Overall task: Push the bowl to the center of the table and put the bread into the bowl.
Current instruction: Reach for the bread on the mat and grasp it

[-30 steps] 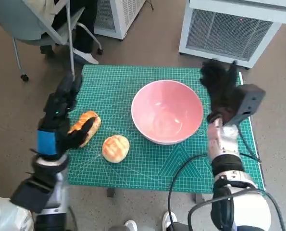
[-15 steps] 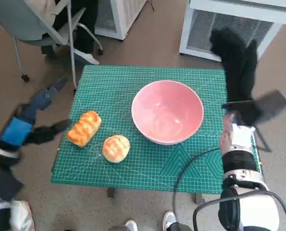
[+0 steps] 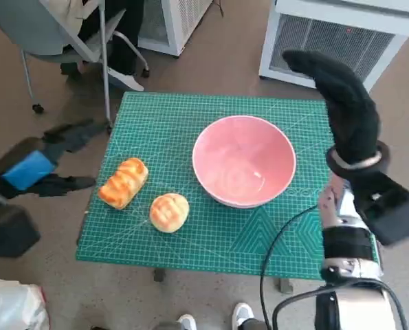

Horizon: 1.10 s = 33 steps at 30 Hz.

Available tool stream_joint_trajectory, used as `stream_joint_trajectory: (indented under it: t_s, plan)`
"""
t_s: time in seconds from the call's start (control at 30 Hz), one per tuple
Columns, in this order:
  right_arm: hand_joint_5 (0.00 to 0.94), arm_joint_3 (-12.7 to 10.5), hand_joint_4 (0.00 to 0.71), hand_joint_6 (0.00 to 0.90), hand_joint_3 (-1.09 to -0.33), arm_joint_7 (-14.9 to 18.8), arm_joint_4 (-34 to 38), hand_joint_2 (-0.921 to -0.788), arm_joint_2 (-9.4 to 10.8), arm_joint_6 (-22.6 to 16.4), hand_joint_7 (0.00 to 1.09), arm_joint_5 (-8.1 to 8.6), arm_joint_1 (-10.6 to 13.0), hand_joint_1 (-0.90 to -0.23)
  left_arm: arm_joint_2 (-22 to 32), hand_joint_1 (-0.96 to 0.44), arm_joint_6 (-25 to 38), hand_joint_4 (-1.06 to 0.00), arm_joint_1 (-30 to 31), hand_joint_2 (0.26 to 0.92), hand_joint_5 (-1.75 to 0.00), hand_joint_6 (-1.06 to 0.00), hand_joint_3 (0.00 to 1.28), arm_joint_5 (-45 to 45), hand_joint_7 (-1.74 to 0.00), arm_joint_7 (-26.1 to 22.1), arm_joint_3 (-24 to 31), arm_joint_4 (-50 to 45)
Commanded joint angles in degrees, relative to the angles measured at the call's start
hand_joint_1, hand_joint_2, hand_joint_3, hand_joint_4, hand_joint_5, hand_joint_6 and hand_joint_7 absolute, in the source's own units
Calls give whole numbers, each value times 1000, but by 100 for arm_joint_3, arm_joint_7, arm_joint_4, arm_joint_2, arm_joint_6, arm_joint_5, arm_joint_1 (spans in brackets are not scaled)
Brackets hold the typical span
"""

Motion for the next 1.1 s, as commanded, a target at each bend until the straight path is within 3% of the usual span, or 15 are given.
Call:
stream_joint_trajectory:
  t_s: [0.03, 0.4, 0.57, 0.67, 0.77, 0.93, 1.1]
  plan:
    - [13, 67, 276, 277, -730, -136, -325, -921, -37, 110, 194, -100, 340, -597, 161, -374, 345, -249, -116, 854, -3, -362, 1, 261, -20, -119, -175, -266]
    - [8, 132, 275, 275, -734, -417, -594, -921, -60, 184, 204, -297, 500, -591, -8, -383, 490, -261, -71, 838, -3, -366, 1, 830, -9, 236, -432, -332]
    - [4, 148, 271, 273, -736, -489, -530, -921, -93, 104, 208, -358, 506, -591, -398, -480, 1475, -275, 186, 890, -6, -365, 19, 1498, -5, 853, -486, -760]
    - [3, 162, 270, 267, -738, -522, -504, -921, -97, 62, 209, -380, 513, -590, -764, -576, 2520, -297, 363, 913, -10, -359, 130, 2076, -2, 1142, -592, -1241]
    - [3, 173, 269, 262, -739, -545, -493, -921, -95, 38, 210, -399, 523, -589, -972, -638, 3272, -306, 435, 918, -9, -343, 217, 2479, -1, 1089, -765, -1585]
    - [2, 178, 270, 254, -739, -583, -461, -921, -97, -3, 212, -452, 519, -591, -1168, -689, 3869, -297, 477, 921, -2, -294, 297, 2690, 0, 964, -923, -1908]
    - [1, 187, 269, 247, -739, -604, -447, -921, -125, -3, 215, -479, 510, -591, -1270, -697, 3990, -292, 507, 921, 0, -269, 318, 2731, 0, 1062, -999, -1943]
